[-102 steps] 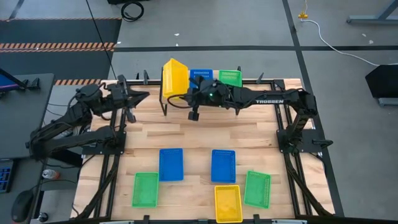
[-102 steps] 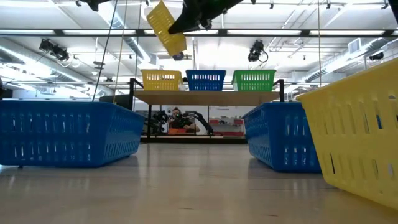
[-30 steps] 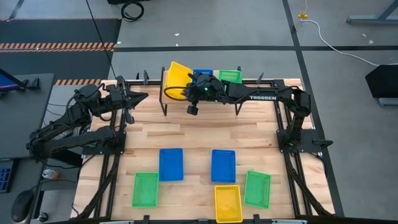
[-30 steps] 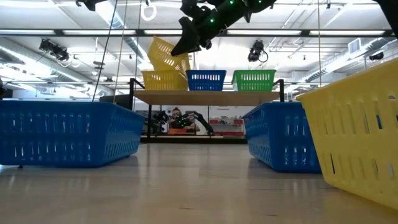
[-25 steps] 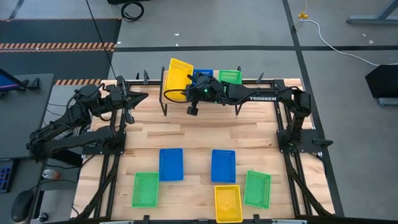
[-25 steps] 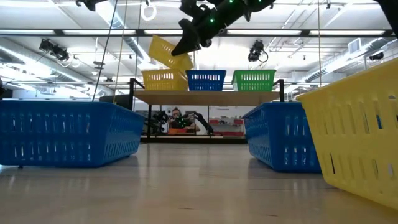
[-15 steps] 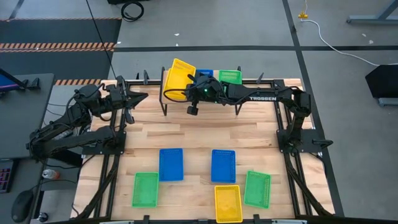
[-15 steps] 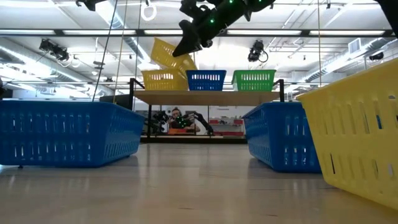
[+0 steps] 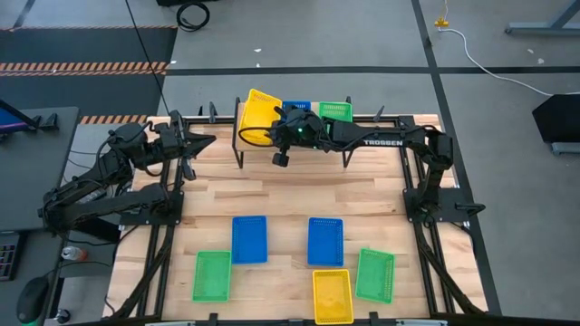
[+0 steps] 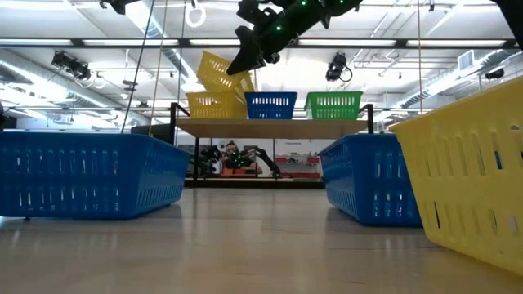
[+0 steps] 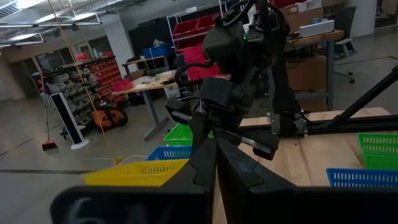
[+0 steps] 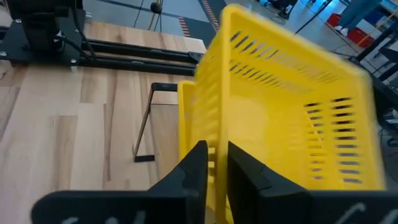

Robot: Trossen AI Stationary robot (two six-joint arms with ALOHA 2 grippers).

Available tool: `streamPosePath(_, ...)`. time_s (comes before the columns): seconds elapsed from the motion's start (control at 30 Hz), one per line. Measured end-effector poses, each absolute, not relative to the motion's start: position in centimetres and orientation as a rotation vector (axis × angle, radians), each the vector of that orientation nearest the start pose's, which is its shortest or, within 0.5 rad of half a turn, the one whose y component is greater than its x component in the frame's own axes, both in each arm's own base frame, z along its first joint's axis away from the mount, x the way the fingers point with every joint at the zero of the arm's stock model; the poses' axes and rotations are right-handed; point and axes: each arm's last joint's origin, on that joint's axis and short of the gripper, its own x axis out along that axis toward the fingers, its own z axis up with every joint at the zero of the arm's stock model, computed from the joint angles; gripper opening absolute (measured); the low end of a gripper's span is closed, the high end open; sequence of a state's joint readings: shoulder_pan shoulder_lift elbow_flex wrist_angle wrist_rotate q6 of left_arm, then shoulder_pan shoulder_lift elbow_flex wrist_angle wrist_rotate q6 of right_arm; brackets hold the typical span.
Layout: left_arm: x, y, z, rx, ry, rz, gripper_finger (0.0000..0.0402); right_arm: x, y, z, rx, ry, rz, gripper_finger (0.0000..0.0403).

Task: Stack baskets on shelf by color
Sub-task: Stack the top yellow basket on the other yellow basket on the shelf

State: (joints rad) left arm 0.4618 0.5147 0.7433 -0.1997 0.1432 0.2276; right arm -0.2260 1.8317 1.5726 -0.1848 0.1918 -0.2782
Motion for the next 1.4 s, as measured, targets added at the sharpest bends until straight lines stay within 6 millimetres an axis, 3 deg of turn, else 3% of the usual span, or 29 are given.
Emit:
streamPosePath(0.53, 10.2, 4.6, 35.0, 0.228, 0.010, 0.319, 0.0021, 41.5, -10.0, 30.2, -0.222, 0.497, -0.344, 0.0098)
streamPosePath(0.87, 10.2, 4.6, 34.9, 0.225, 0.018, 0.319, 0.0029, 41.5, -7.0, 30.6, -0.267, 0.516, -0.315, 0.0099)
streamPosePath(1.13, 10.2, 4.6, 34.9, 0.224, 0.018, 0.319, 0.0022, 41.5, -8.0, 30.9, -0.350, 0.509, -0.369, 0.0099)
streamPosePath(1.4, 10.8, 4.9, 33.9, 0.244, 0.129, 0.304, 0.0043, 40.5, -6.2, 29.6, -0.289, 0.686, -0.339, 0.0100)
